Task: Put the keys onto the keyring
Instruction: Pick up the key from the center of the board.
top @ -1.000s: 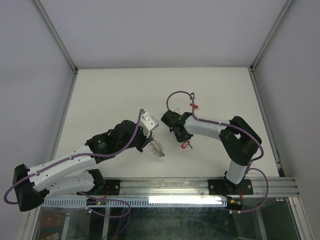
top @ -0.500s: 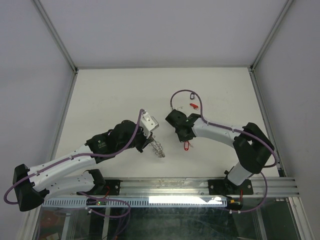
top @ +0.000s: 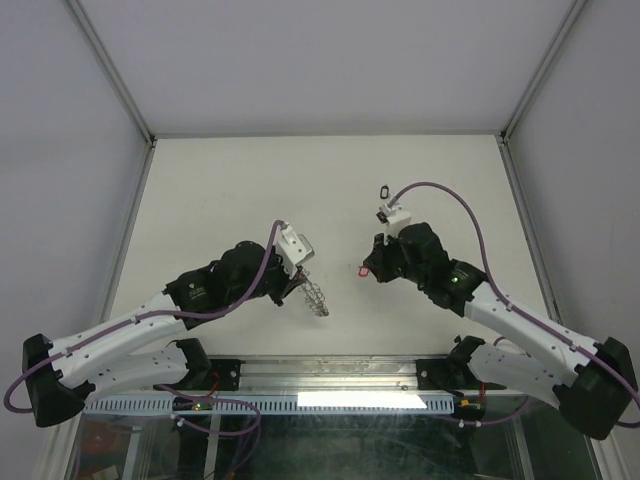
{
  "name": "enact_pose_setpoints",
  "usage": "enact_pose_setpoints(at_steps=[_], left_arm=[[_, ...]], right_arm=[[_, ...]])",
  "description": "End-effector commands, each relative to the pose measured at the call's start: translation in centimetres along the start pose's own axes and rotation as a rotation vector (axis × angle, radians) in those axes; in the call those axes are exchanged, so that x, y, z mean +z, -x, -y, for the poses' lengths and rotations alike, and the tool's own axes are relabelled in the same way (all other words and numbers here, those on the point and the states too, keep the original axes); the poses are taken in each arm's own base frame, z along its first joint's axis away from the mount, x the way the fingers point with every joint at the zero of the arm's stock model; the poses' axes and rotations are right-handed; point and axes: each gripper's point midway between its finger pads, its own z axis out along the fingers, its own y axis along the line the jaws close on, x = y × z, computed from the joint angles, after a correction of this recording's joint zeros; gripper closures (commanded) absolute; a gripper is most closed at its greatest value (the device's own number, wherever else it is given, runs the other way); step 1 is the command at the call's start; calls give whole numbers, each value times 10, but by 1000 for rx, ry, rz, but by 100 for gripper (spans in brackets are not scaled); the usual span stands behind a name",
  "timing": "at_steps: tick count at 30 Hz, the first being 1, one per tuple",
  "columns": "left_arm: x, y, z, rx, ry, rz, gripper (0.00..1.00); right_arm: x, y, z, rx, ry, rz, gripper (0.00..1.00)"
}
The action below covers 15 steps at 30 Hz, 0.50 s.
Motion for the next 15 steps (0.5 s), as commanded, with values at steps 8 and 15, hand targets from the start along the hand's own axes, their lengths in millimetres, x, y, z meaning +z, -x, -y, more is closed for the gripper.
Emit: enact_pose_setpoints(at_steps=[8,15], left_arm=[[-16,34,-2,35,-3,163,100],[-34,53,-3,47,-1,267,100]], right_arm=[[-58,56,-82,-84,485,282,100],[-91,63,-111,-167,693,405,100]])
